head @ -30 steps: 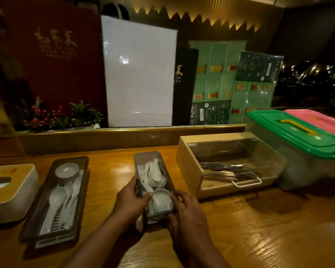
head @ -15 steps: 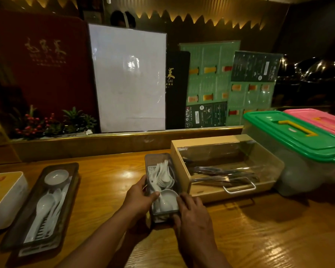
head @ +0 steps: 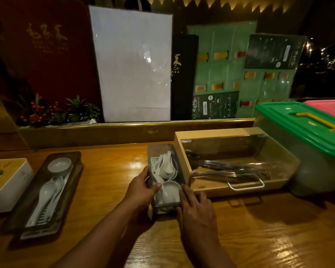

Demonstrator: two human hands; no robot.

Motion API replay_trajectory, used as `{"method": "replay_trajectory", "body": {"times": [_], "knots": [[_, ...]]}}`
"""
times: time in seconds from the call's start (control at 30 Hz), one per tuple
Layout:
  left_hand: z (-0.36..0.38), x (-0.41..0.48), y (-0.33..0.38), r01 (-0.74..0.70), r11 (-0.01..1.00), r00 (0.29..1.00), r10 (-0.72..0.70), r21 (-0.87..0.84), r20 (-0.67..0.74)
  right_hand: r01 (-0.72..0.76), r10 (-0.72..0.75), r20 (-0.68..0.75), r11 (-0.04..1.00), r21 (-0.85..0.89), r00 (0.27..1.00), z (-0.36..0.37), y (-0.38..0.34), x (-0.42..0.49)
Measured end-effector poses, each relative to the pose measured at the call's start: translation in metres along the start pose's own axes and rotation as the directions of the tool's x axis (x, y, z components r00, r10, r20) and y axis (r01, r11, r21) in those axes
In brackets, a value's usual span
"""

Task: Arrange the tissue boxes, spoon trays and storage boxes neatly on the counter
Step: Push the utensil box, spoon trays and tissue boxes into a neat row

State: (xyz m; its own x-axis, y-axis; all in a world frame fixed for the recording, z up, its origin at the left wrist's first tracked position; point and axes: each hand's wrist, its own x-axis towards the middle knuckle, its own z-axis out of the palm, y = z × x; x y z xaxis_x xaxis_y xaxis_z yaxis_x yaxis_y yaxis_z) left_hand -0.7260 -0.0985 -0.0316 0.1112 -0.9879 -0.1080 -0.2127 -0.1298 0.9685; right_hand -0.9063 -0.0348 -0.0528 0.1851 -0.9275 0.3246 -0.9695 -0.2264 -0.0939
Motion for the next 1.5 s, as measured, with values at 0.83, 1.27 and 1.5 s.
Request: {"method": "replay_trajectory", "body": {"times": [0.83, 1.27, 1.5], "knots": [[-0.257, -0.073, -0.026, -0.114, 0.773, 0.931, 0.303, 0.624, -0.205, 0.183, -0.331, 0.206, 0.833, 0.521, 0.921, -0.002, -0.25, 0.01], [-0.271, -0.054, -0.056, -0.016, 0.972, 0.976, 0.066, 0.233, -0.207, 0.156, -0.17, 0.034, 0.955, 0.251, 0.985, 0.02, -0.274, 0.007], [-0.218, -0.047, -0.04, 0.004, 1.0, 0.998, -0.006, -0.027, -0.063, 0.063, -0.069, 0.028, 0.984, 0.168, 0.997, -0.001, -0.214, -0.001]]}}
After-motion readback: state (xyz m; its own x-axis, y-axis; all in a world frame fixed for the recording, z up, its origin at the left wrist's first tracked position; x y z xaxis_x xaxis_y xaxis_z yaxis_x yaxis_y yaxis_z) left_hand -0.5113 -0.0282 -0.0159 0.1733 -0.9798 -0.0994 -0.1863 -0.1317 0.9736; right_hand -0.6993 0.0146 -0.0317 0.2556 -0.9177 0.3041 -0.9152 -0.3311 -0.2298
